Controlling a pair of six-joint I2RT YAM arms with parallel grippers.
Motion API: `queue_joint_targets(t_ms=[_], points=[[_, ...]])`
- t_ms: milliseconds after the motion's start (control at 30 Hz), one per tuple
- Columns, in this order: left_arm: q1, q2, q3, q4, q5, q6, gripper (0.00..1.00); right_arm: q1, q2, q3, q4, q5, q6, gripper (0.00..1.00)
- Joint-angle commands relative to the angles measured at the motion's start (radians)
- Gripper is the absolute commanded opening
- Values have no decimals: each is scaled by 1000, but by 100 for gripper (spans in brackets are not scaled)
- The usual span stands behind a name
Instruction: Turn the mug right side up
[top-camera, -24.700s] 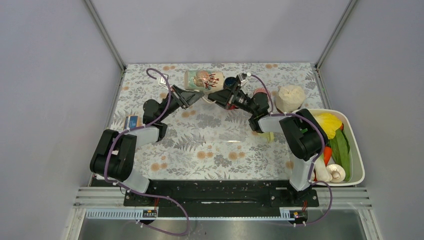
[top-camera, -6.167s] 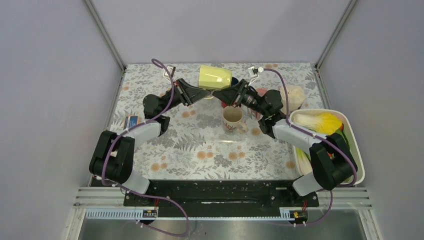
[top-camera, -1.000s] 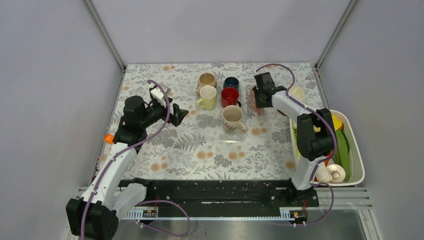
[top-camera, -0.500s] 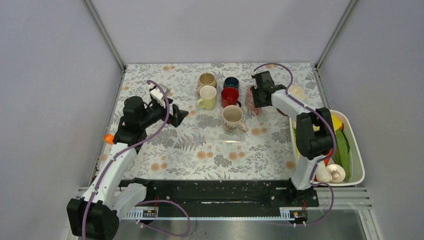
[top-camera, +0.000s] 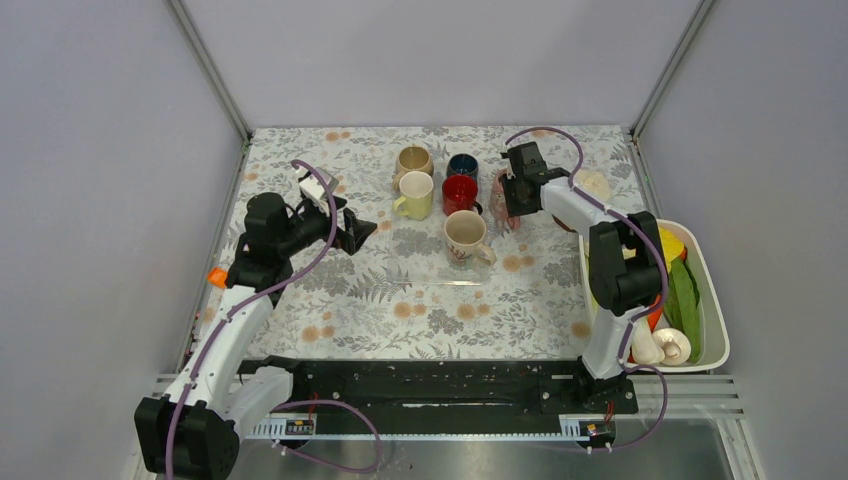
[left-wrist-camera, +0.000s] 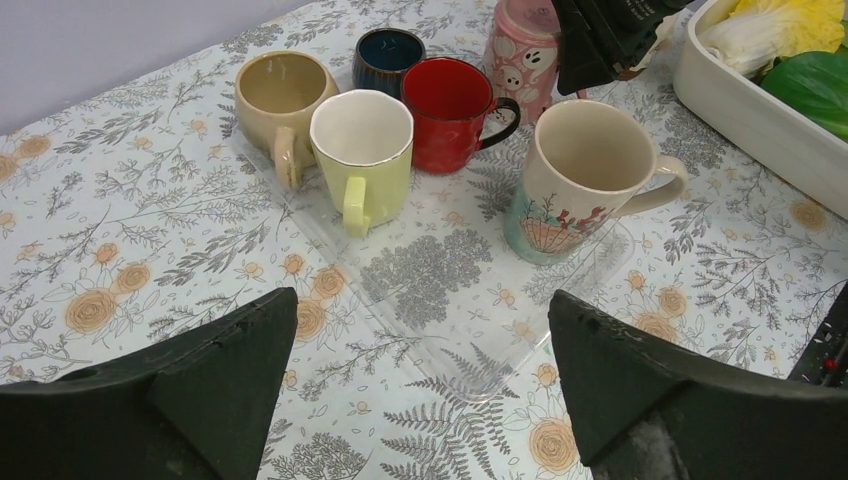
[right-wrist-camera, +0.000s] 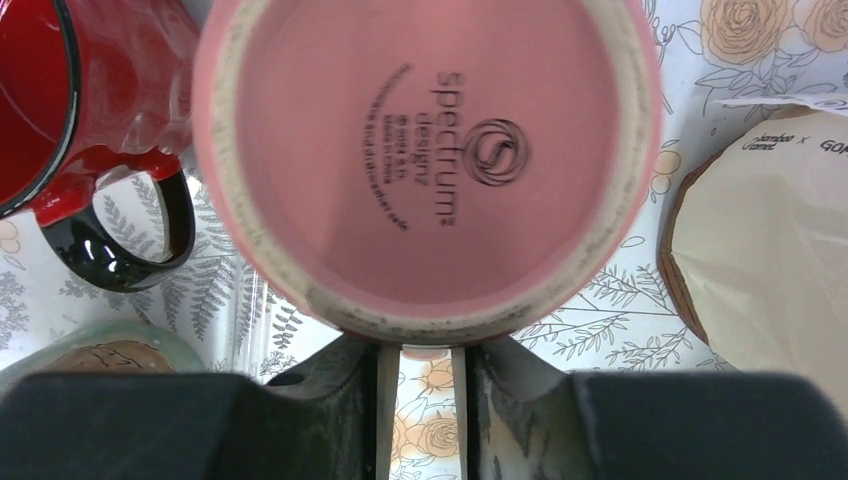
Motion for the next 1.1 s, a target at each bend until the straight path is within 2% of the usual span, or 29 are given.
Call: queue_joint_targets(t_ms=[0,167,300,433,567,733,933,1067], points=[[10,-16,-7,53,33,-12,99,-5,1,52,-3,-9,-23,25],[11,-13,-6,53,40,-14,99,-5,-30,39,47,13,-62,0],[12,-8,3,53,45,-14,99,-4,-106,-32,179,6,-109,0],[11,16,51,-17,66,-17,99,-3,-215,-137,338,-24,-146,0],[15,38,84,-32,84,-73,99,-5,-309,-195,427,-38,-149,0],[35,60,82,-1,116,-181,99,-5,-409,-214,452,-53,-140,0],[39,123,112,-9,327,-133,99,-5,-548,-216,445,-97,-88,0],[24,175,171,11,386,-153,99,-5,-614,-208,446,-101,-64,0]])
